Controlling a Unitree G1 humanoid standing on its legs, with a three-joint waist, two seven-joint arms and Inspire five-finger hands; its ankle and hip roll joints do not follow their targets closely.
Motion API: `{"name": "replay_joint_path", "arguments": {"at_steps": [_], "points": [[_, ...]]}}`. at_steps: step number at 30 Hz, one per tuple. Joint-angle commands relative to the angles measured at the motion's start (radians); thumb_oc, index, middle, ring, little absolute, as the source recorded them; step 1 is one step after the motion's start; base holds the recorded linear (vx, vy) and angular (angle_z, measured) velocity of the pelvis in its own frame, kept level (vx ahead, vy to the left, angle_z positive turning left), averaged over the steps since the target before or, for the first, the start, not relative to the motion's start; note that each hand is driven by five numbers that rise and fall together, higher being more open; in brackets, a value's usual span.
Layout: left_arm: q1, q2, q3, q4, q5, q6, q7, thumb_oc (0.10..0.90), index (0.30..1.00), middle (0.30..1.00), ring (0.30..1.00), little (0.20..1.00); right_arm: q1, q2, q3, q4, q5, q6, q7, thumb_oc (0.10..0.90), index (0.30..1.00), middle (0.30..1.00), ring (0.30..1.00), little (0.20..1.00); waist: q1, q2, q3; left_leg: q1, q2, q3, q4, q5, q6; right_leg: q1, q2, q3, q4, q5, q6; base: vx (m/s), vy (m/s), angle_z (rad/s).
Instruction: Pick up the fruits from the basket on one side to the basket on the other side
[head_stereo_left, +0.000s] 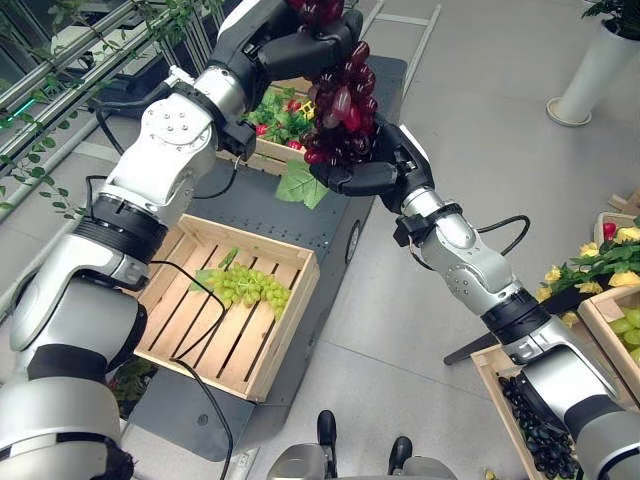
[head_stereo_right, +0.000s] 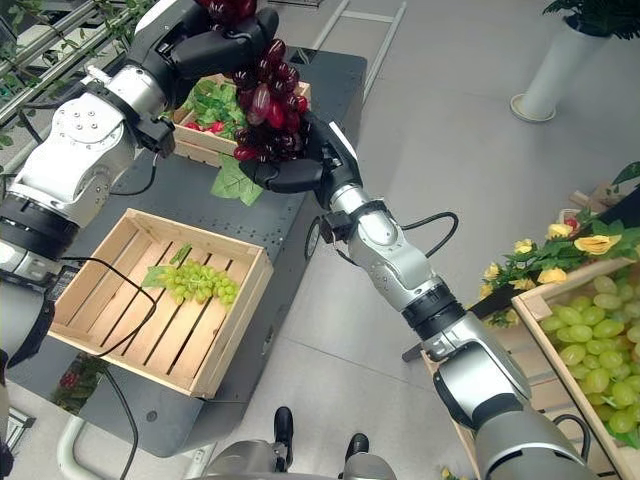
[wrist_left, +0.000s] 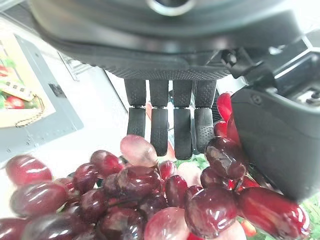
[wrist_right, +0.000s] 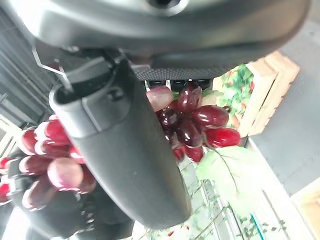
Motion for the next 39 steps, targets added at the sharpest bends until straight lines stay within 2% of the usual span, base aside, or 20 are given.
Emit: {"name": "replay_joint_path", "arguments": {"at_steps": [1,4,7,13,17,27,34,39], "points": [[0.01,-0.024,0.084,0.135,-0.06,-0.137,0.025,0.4,0.3,0.3,0.3,0.3,-0.011,0.078,-0.054,0.018,0.092,-0.203,0.112,0.8,0.9,0.9,0.9,0.9,0.023,0.017,-0.26,0.052,-0.005,-0.041,-0.007,-0.132,-0.072,-0.017,0.008,0.029,0.001,-0.019,-0.027,0.0,0.0,0.0],[0.033,-0.057,0.102,0.14,-0.071,-0.161,0.011,0.4,0.3,0.3,0.3,0.3,0.0,0.13,-0.065,0.005,0.22,-0.224,0.191,0.8,0.9,0.9,0.9,0.9,0.023,0.019,-0.262,0.052,-0.005,-0.044,-0.007,-0.134,-0.072,-0.016,0.007,0.028,0.001,-0.022,-0.029,0.0,0.0,0.0],[0.043,-0.082,0.11,0.135,-0.073,-0.172,0.0,0.4,0.3,0.3,0.3,0.3,0.005,0.167,-0.069,0.006,0.256,-0.218,0.214,0.8,0.9,0.9,0.9,0.9,0.024,0.019,-0.265,0.053,-0.006,-0.046,-0.007,-0.134,-0.071,-0.014,0.007,0.027,0.001,-0.022,-0.029,0.0,0.0,0.0],[0.033,-0.119,0.1,0.11,-0.066,-0.17,0.009,0.4,0.3,0.3,0.3,0.3,0.006,0.213,-0.04,0.019,0.23,-0.201,0.22,0.8,0.9,0.9,0.9,0.9,0.025,0.019,-0.271,0.052,-0.006,-0.048,-0.007,-0.133,-0.07,-0.016,0.009,0.027,0.001,-0.022,-0.03,0.0,0.0,0.0],[0.033,-0.128,0.095,0.095,-0.07,-0.17,0.013,0.4,0.3,0.3,0.3,0.3,0.004,0.215,-0.028,0.013,0.228,-0.184,0.211,0.8,0.9,0.9,0.9,0.9,0.025,0.018,-0.272,0.053,-0.007,-0.049,-0.007,-0.132,-0.07,-0.015,0.01,0.028,0.001,-0.021,-0.031,0.0,0.0,0.0],[0.016,-0.15,0.085,0.055,-0.064,-0.166,0.035,0.4,0.3,0.3,0.3,0.3,-0.009,0.212,0.003,0.054,0.161,-0.145,0.187,0.8,0.9,0.9,0.9,0.9,0.025,0.016,-0.271,0.055,-0.005,-0.051,-0.007,-0.132,-0.071,-0.013,0.01,0.029,0.001,-0.021,-0.031,0.0,0.0,0.0],[0.023,-0.157,0.082,0.004,-0.088,-0.158,0.011,0.4,0.3,0.3,0.3,0.3,-0.036,0.176,0.039,0.075,-0.036,-0.126,0.098,0.8,0.9,0.9,0.9,0.9,0.026,0.012,-0.268,0.055,-0.004,-0.052,-0.007,-0.131,-0.071,-0.013,0.009,0.029,0.001,-0.019,-0.032,0.0,0.0,0.0],[0.044,-0.177,0.073,-0.039,-0.089,-0.152,-0.029,0.4,0.3,0.3,0.3,0.3,-0.051,0.159,0.055,0.083,-0.094,-0.121,0.041,0.8,0.9,0.9,0.9,0.9,0.028,0.009,-0.265,0.056,-0.004,-0.056,-0.007,-0.131,-0.071,-0.011,0.009,0.03,0.001,-0.019,-0.033,0.0,0.002,-0.01]]}}
